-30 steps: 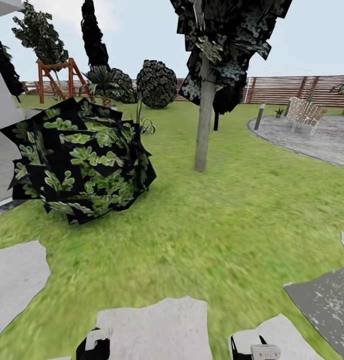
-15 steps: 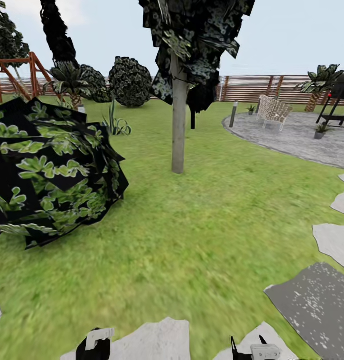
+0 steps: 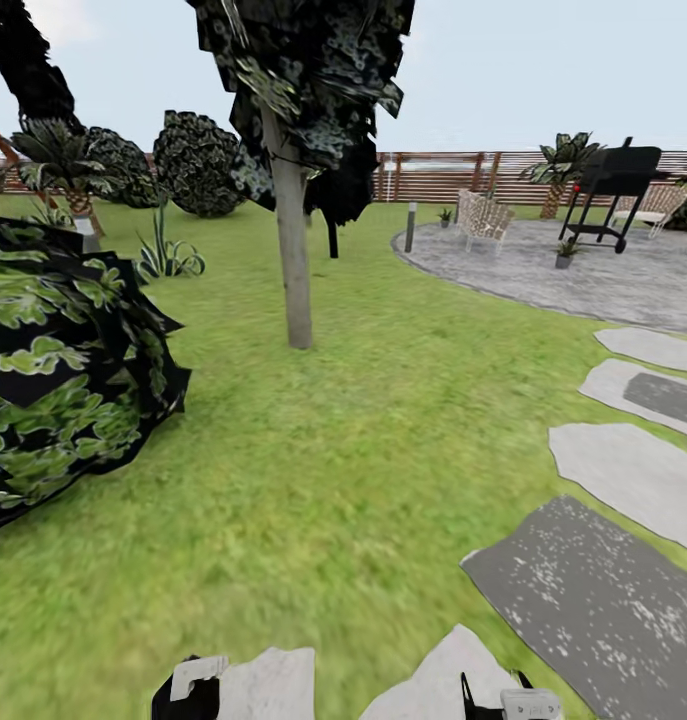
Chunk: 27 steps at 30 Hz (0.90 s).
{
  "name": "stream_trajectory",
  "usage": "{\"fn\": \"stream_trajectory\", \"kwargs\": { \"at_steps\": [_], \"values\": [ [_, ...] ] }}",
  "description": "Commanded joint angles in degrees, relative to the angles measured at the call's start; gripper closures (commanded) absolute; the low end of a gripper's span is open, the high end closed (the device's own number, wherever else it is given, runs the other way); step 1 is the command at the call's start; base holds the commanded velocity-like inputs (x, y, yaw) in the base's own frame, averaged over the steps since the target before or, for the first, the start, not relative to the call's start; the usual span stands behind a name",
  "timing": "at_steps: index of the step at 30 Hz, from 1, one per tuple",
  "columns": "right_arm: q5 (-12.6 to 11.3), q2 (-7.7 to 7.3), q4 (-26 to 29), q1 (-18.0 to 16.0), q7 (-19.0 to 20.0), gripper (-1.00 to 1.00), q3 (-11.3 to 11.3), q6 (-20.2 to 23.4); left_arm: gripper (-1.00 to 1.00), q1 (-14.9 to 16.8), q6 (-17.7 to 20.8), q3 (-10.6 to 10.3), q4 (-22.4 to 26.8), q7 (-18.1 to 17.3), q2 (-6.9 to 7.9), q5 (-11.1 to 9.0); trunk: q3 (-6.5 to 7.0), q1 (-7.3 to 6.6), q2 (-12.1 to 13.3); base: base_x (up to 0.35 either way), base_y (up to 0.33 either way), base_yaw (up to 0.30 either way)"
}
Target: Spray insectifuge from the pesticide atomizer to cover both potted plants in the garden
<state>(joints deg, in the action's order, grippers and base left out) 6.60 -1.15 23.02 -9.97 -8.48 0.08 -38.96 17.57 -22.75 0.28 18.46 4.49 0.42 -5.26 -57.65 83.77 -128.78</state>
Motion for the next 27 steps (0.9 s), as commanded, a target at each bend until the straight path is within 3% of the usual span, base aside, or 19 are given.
{"fn": "stream_trajectory", "kwargs": {
  "at_steps": [1, 27],
  "values": [
    [0.60, 0.01, -0.08, -0.05, -0.49, -1.00, 0.01, -0.07, 1.00, 0.01, -0.19, -0.10, 0.00, -0.05, 0.02, -0.54, -0.04, 0.00, -0.02, 0.098, -0.274, -0.269],
    [0.60, 0.01, -0.08, -0.05, -0.49, -1.00, 0.01, -0.08, 1.00, 0.01, -0.19, -0.10, 0.00, -0.09, 0.02, -0.54, -0.04, 0.00, -0.02, 0.219, -0.210, -0.269]
  ]
}}
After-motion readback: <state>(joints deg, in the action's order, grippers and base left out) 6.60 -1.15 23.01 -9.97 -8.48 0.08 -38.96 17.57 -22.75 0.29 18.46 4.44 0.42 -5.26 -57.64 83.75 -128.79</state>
